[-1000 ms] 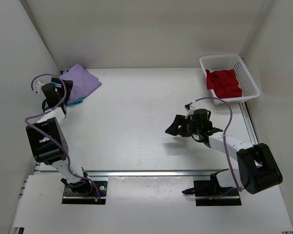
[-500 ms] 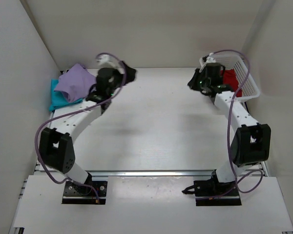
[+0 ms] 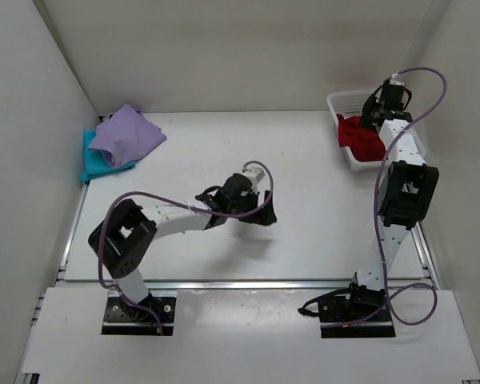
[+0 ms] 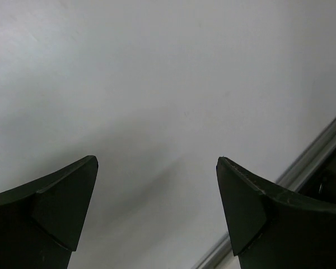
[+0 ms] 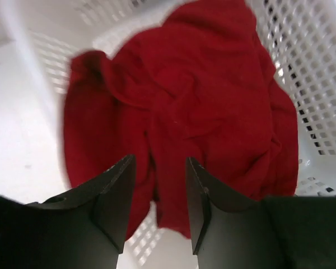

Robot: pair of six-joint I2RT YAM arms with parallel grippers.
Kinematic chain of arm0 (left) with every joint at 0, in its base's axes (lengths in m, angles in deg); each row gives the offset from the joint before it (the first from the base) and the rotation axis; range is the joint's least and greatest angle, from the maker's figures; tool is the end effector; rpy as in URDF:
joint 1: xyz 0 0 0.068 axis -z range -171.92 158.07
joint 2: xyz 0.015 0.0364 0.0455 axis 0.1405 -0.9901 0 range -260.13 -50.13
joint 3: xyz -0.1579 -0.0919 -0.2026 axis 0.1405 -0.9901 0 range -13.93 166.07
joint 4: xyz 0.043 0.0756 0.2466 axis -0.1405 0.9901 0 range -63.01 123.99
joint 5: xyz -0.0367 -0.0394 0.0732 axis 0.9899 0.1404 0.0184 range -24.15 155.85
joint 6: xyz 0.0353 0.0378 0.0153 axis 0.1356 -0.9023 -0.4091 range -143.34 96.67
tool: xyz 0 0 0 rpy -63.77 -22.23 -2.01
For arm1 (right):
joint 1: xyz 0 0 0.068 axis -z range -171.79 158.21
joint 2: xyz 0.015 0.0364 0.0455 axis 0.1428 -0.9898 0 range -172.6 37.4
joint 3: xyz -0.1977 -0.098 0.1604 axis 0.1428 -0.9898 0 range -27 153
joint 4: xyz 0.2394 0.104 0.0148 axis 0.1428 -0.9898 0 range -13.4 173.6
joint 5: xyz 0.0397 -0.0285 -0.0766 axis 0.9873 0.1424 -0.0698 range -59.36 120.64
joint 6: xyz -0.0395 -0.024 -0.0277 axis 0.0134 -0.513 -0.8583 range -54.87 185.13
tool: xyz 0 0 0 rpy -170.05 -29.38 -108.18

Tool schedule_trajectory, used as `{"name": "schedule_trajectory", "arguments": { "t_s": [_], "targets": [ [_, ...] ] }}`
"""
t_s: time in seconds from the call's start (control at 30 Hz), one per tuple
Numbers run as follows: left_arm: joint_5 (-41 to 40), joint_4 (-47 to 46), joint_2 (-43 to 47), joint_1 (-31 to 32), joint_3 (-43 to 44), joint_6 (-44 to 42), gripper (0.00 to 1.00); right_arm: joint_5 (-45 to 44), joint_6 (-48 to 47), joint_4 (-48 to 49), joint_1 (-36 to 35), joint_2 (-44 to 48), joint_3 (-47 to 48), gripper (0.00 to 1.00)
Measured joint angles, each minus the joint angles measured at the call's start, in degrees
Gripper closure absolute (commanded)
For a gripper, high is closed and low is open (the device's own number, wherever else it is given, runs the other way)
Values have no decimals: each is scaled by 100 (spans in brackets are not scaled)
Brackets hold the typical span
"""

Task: Fold and stack the t-shirts
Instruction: Grab crumpled tshirt from bin with the right arm

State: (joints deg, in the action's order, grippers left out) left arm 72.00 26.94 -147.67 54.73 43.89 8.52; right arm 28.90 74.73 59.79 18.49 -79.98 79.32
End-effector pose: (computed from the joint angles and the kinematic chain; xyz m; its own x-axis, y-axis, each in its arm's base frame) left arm 0.2482 -0.2684 0.1950 -0.7837 0.0656 -0.6177 0.4309 0.7737 -0.4645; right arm 0.4754 -0.0873 0.2972 -0.5208 0.2639 -0.8119 0.2939 0.9483 0.1198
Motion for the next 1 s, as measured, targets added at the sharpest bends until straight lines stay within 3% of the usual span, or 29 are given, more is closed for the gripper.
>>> {"name": "schedule_trajectory", "arguments": {
  "t_s": [0.23, 0.4, 0.53, 0.7, 0.97, 1.0],
  "targets": [
    [385, -271, 269, 544, -787, -2, 1, 374, 52, -83, 511, -898, 177, 46],
    [533, -498, 407, 396, -1093, 70, 1, 407, -76, -501, 629, -1672, 1209, 46],
    [592, -623, 407, 323, -1093, 103, 1, 391, -170, -772, 455, -2280, 2188, 64],
    [693, -741, 393, 264, -1093, 164, 1, 695, -175, -896, 361, -2507, 2529, 100],
    [804, -817, 319, 251, -1093, 243, 2, 957, -79, -1137, 503, -2444, 2667, 99],
    [817, -828, 319, 243, -1093, 249, 2, 979, -74, -1145, 509, -2380, 2656, 85]
  ]
}}
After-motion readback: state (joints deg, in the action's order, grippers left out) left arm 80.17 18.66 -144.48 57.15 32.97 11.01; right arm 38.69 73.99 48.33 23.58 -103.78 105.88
